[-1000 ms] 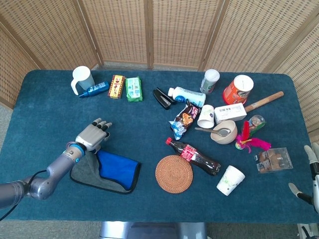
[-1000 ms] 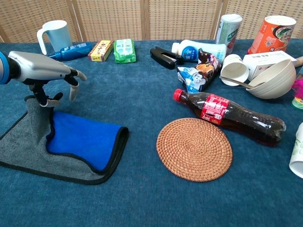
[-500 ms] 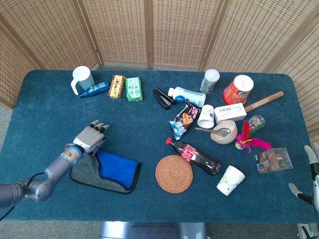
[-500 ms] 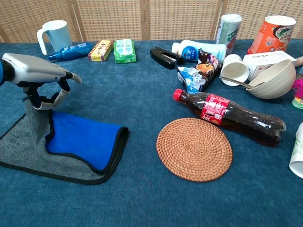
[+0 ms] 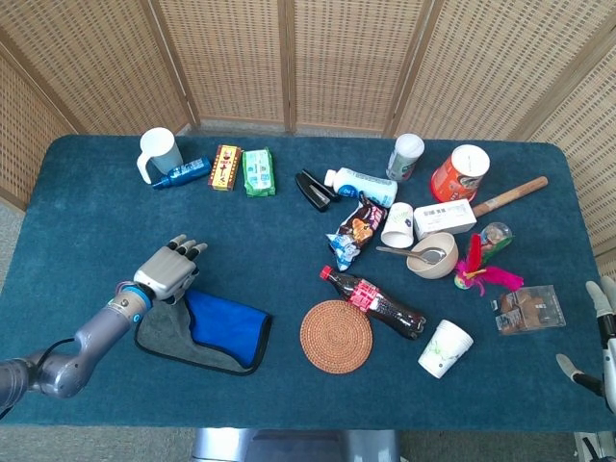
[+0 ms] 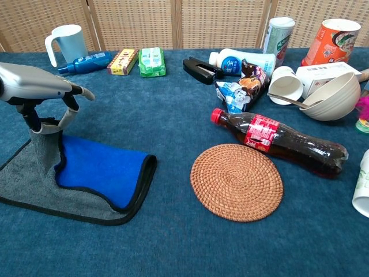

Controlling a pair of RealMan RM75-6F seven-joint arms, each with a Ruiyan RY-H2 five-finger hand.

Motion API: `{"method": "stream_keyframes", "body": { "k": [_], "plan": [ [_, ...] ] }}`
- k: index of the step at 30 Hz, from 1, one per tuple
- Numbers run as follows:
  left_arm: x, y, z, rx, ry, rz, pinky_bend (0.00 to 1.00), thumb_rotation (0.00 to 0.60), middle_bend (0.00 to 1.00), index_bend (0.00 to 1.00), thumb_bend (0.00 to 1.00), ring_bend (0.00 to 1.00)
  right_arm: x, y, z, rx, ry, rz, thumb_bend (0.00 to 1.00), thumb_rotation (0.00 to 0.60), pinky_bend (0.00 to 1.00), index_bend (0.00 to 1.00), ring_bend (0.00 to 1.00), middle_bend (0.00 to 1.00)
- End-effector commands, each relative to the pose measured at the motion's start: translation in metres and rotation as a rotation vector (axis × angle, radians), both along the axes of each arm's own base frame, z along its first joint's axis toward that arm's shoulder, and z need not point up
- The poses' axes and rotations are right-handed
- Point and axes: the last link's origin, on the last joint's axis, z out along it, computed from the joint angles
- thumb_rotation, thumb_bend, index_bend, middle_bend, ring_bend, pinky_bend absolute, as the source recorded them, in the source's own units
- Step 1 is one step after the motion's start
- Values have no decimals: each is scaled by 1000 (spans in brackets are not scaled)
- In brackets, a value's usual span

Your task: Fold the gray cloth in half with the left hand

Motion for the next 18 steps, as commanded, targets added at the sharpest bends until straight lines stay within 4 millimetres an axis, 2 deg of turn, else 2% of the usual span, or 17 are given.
{"method": "stream_keyframes", "body": {
  "k": [1, 8, 13, 18],
  "plan": [
    [-1, -5, 5, -2, -16, -2, 0, 600, 0, 718, 505, 0, 0, 0, 0, 0, 1, 1, 0, 600, 0, 0, 0, 0],
    [-4, -14, 10, -26, -26, -1, 0, 600, 0, 715, 505, 0, 1, 1, -1, 2, 1, 2, 0, 600, 0, 0, 0, 0],
    [-5, -14, 14, -15, -30, -2, 0, 600, 0, 550, 505, 0, 1, 1, -1, 3, 2, 3, 0, 600, 0, 0, 0, 0],
    [-5, -5, 20, 42, -57, -7, 0, 600, 0, 504, 505, 0, 1, 1, -1, 2, 1, 5, 0, 600, 0, 0, 0, 0]
  ]
}}
